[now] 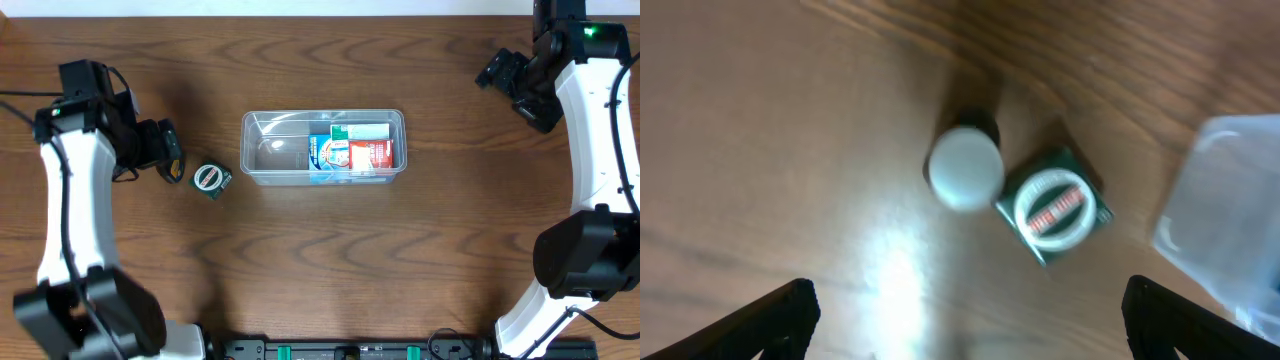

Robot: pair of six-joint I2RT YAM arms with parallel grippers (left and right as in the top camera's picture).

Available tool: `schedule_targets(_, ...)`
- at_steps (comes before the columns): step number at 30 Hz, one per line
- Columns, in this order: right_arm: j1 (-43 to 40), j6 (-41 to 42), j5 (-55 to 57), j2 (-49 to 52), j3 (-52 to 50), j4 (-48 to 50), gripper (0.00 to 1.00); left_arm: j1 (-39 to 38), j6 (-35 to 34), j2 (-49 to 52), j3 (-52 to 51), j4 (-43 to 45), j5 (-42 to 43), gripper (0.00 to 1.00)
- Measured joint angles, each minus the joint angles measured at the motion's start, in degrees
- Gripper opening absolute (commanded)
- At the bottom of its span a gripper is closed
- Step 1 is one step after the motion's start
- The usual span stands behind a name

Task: Pack container
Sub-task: 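Reach left gripper to the white-capped dark bottle and grasp it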

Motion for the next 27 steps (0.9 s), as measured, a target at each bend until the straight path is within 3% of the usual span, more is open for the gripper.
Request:
schedule_targets(8, 0.0, 0.0, 0.0, 0.0, 0.0, 0.0, 0.99, 0.72, 2.99, 7.82, 0.0, 6.91, -0.26, 1.0)
schedule_targets(20, 0.0, 0.0, 0.0, 0.0, 0.0, 0.0, 0.99, 0.72, 4.52, 12.46, 0.0, 11.32, -0.22, 0.52)
schedule_targets(27, 0.0, 0.0, 0.0, 0.0, 0.0, 0.0, 0.99, 0.72, 4.31, 12.48, 0.0, 11.08, -0.2, 0.38)
